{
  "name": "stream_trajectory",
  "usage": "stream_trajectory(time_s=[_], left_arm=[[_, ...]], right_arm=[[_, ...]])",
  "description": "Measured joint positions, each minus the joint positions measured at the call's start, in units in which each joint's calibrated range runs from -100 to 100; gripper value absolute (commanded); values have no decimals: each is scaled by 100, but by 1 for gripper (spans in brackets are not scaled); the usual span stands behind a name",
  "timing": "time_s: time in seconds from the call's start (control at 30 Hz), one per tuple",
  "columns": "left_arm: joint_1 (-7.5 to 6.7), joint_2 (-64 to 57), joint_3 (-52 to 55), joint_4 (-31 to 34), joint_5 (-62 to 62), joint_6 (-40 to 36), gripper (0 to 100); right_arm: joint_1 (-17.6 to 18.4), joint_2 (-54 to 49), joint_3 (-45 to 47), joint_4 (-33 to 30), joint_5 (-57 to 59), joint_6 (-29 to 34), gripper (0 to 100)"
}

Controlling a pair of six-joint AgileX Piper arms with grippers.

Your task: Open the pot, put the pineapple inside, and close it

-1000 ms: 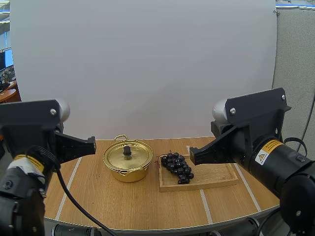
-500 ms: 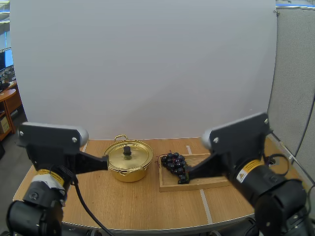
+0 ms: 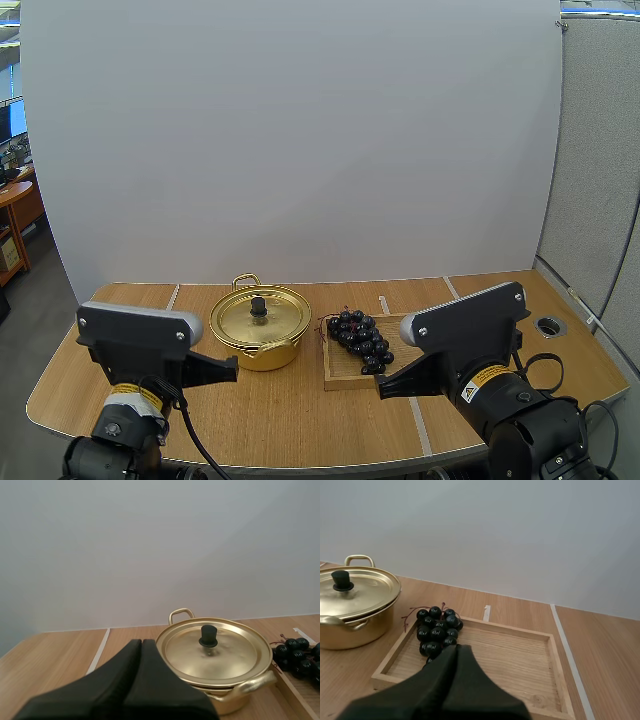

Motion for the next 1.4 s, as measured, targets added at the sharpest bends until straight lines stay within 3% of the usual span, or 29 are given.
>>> stream_trajectory(time_s=[0.1,0.3,0.6,1.4], left_arm=[[0,0,61,0,16,-13,0],[0,0,61,-99,214,-31,0],[0,0,61,-218,810,-64,0],[74,0,75,-281,1298,-180,0]], right_arm=[[-225,0,0,493,0,0,0],[-264,0,0,750,115,0,0],[-264,0,747,579,-185,0,0],[-298,0,761,503,-422,0,0]])
